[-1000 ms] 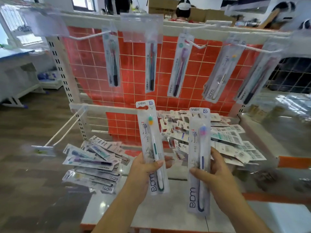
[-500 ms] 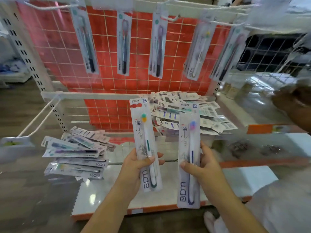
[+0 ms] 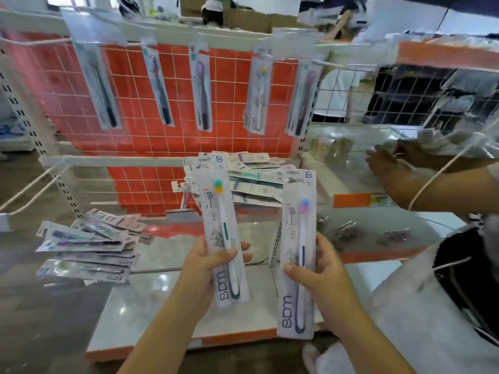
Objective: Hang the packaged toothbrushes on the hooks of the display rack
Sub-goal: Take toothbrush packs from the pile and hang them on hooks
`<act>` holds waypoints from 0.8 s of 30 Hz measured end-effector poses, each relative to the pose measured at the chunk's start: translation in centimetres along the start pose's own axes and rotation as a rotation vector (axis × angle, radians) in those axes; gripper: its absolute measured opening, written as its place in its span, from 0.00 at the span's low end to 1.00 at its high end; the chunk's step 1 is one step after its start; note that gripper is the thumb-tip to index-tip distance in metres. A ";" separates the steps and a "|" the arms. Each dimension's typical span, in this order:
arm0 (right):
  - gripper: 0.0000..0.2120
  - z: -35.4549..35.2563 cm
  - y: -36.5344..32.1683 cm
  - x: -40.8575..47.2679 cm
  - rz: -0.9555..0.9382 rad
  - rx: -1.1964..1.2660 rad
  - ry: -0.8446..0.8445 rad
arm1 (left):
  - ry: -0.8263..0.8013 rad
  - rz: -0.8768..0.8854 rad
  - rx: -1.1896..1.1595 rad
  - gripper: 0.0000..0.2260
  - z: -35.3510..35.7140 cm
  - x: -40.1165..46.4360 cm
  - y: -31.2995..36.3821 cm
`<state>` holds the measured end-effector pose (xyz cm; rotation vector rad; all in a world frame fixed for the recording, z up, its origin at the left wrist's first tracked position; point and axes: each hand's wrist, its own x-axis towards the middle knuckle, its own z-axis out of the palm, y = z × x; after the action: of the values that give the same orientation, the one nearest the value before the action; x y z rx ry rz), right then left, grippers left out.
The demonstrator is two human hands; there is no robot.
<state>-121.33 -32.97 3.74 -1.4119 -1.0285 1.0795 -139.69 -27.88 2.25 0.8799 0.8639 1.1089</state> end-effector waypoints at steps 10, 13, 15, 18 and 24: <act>0.27 -5.7 2.7 -2.8 0.023 -0.041 -0.120 | 0.099 -0.052 0.007 0.24 3.9 -5.4 -4.9; 0.25 -6.3 4.3 -3.1 0.039 -0.038 -0.143 | 0.115 -0.084 0.016 0.24 4.2 -5.9 -6.5; 0.25 -6.6 5.6 -3.1 0.067 -0.026 -0.141 | 0.116 -0.117 0.016 0.23 4.3 -6.0 -7.8; 0.25 -6.8 8.0 -2.8 0.105 -0.030 -0.127 | 0.116 -0.183 0.003 0.21 4.0 -5.4 -10.1; 0.26 -6.7 14.3 -0.1 0.263 -0.009 -0.063 | 0.139 -0.328 0.001 0.19 2.3 -2.7 -15.8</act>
<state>-114.29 -35.94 -10.07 -1.5597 -0.9096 1.3173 -132.44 -34.17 -10.84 0.6383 1.0805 0.8890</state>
